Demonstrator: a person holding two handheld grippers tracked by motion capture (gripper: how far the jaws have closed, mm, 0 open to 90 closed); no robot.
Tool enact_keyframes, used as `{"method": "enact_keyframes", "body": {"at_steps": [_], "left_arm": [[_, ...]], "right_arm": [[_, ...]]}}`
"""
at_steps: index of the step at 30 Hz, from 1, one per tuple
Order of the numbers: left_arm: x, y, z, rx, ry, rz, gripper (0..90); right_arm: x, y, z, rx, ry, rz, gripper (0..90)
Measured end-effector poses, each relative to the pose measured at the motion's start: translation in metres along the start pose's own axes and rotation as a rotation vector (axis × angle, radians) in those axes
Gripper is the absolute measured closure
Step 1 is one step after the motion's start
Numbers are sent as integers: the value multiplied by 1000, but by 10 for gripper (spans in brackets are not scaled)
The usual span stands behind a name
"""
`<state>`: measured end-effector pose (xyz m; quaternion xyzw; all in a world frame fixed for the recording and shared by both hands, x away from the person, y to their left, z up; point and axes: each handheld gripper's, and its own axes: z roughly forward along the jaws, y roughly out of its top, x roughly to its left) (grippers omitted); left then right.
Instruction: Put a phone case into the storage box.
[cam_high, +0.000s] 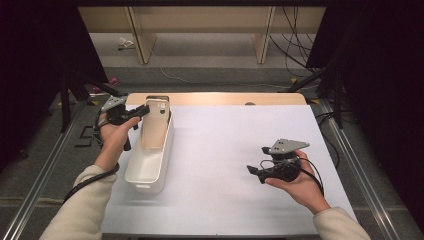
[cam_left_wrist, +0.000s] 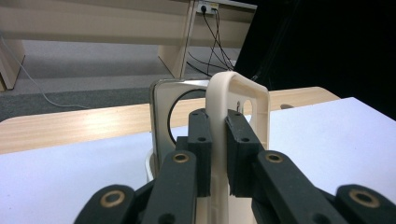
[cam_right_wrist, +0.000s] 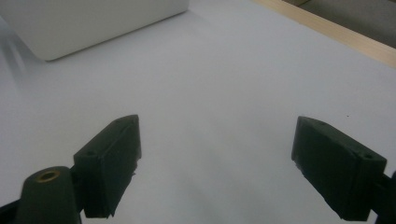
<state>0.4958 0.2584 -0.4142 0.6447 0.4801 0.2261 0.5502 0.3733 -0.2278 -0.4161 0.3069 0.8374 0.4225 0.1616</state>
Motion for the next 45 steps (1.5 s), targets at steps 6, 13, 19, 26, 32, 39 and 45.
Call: {"method": "enact_keyframes", "body": {"at_steps": [6,13,19,26,32,39,45], "left_arm": [[2,-1,2,5,2,-6,816],[6,-3,6,22,5,-18,812],[9,-5,9,35,8,-24,810],[11,-6,11,43,16,-23,804],[13,-8,13,58,29,-21,801],[14,-8,15,73,45,-15,791],[14,-8,17,87,65,4,778]], "right_arm": [[0,0,0,1,2,0,165],[0,0,0,1,2,-1,165],[0,0,0,0,3,-2,165],[0,0,1,3,7,-3,165],[0,0,1,1,7,-4,165],[0,0,1,0,6,-3,165],[1,0,1,1,8,-3,165]]}}
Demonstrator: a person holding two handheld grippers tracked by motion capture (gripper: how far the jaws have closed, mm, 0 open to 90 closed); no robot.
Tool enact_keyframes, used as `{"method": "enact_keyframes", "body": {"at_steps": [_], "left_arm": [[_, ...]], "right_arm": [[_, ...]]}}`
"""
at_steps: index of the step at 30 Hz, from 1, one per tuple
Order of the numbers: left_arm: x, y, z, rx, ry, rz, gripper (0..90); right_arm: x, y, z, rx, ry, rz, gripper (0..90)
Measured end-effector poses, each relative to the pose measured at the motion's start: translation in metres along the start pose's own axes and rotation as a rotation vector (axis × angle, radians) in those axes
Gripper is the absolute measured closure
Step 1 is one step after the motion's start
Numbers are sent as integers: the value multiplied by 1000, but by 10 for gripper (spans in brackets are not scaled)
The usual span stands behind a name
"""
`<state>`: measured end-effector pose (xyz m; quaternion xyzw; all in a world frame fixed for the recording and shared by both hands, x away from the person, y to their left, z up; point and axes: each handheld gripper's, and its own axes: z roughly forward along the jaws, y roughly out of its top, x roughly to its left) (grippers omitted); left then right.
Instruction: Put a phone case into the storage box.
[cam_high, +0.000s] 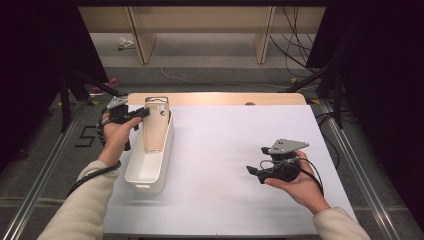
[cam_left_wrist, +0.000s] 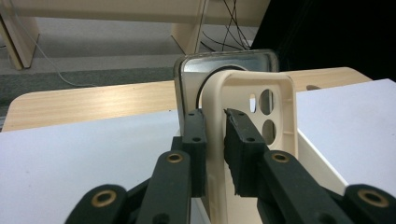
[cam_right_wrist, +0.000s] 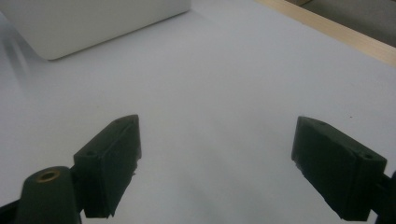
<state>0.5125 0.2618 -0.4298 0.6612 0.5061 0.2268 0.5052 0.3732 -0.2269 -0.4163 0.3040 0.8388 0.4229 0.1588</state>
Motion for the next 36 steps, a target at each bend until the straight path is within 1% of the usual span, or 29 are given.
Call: {"method": "enact_keyframes", "body": {"at_steps": [5,9,12,17,20,25,28,30,32,33,36], "left_arm": [[-1,1,2,12,22,7,771],[-2,2,2,26,54,32,762],[-2,3,2,21,56,29,748],[-3,6,-1,14,58,43,739],[-6,8,-3,11,55,54,714],[-12,11,-11,8,53,82,627],[-14,13,-17,8,42,72,549],[-16,13,-21,1,40,75,497],[-19,14,-24,4,31,67,443],[-21,14,-26,2,35,68,410],[-25,15,-31,-4,26,65,325]], "right_arm": [[0,0,0,-2,-1,0,165],[0,0,0,-1,-1,0,165],[0,0,0,-2,-1,0,165],[0,0,0,-1,0,0,165],[0,0,0,-1,-1,0,165],[0,0,0,-2,-1,0,165],[0,0,0,-3,-2,0,165],[0,0,0,-3,-2,2,165],[0,0,0,0,-1,1,165],[0,0,0,0,0,1,165],[0,0,0,0,0,1,165]]}}
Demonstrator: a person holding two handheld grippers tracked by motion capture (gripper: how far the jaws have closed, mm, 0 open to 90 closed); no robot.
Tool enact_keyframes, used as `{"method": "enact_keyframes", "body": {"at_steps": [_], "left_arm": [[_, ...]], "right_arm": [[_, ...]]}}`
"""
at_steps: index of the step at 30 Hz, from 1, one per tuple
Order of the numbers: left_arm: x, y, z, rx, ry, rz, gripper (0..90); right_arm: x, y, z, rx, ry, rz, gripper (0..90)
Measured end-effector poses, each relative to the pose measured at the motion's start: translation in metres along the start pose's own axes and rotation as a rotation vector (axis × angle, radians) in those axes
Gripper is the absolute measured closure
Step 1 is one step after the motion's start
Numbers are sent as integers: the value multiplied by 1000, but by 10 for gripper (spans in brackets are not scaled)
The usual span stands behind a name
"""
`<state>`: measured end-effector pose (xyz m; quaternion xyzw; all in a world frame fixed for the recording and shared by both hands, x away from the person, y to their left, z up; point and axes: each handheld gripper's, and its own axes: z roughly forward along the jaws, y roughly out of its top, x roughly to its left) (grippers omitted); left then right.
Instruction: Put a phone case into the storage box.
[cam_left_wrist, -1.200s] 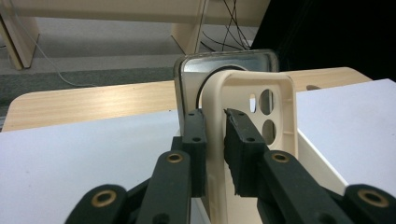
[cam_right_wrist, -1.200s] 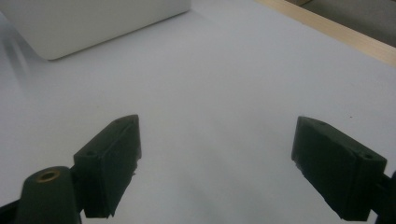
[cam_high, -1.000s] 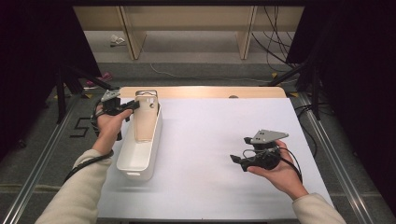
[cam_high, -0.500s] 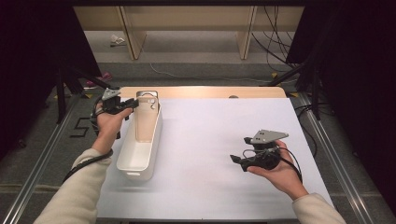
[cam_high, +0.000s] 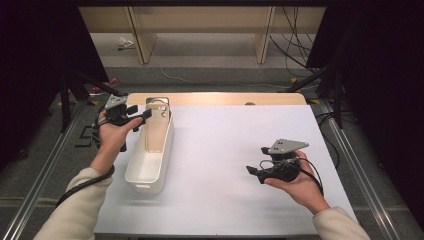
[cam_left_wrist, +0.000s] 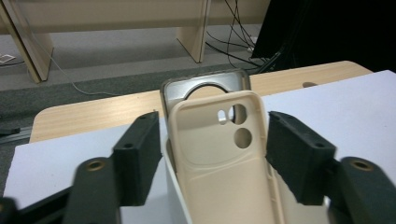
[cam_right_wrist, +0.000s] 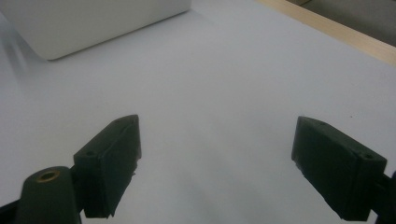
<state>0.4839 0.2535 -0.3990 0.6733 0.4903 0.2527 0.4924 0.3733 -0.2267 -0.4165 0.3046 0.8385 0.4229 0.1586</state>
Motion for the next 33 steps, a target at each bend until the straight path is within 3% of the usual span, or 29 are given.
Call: {"method": "enact_keyframes", "body": {"at_steps": [4,10,13,23,33], "left_arm": [[-6,-1,-7,-8,-5,8,254],[-15,-4,-18,2,-34,13,224],[-19,-4,-23,-9,-68,14,208],[-31,-11,-38,5,-88,40,96],[-51,-17,-52,6,-142,87,13]], "right_arm": [[0,0,0,-2,0,2,164],[0,0,-1,-4,-1,3,164],[-1,0,-1,-4,-1,6,164],[-1,0,-1,-9,3,11,164],[-1,0,-2,-11,3,11,163]]}}
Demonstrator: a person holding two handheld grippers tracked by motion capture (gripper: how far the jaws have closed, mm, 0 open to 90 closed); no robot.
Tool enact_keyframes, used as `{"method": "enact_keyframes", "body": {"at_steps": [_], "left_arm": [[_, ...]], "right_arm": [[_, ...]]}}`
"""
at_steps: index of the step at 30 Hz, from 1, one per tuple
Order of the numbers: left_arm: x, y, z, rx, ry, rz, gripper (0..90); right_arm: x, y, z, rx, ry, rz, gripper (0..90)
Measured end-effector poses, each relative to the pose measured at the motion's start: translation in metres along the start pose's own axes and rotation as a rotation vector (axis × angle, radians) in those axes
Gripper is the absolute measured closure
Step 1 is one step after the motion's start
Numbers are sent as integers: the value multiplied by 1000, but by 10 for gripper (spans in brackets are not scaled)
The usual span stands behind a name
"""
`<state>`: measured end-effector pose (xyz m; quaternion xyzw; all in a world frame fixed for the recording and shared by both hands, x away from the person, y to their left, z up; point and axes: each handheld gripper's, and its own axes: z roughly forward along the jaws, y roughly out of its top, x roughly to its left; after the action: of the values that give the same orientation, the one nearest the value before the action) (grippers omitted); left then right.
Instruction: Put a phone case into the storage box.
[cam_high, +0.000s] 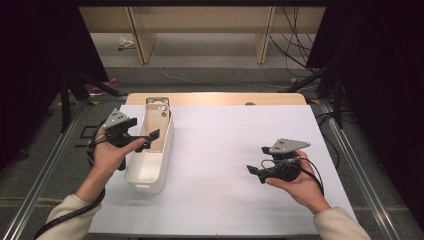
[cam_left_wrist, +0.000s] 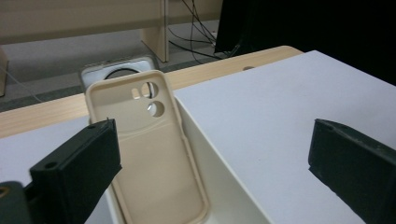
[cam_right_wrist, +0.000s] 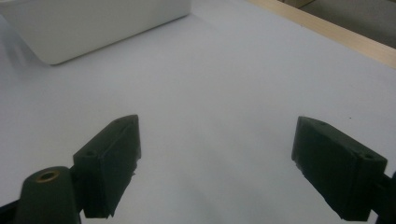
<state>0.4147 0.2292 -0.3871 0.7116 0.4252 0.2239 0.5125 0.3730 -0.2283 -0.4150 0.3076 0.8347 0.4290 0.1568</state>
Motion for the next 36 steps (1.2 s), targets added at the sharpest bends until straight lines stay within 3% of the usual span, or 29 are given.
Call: {"method": "enact_keyframes", "body": {"at_steps": [21,36], "left_arm": [[-32,-26,-23,-40,-61,90,0],[-42,-42,-39,-85,-58,116,0]], "right_arm": [[0,-4,-7,-11,-1,9,162],[4,-12,-20,-21,6,25,162]]}}
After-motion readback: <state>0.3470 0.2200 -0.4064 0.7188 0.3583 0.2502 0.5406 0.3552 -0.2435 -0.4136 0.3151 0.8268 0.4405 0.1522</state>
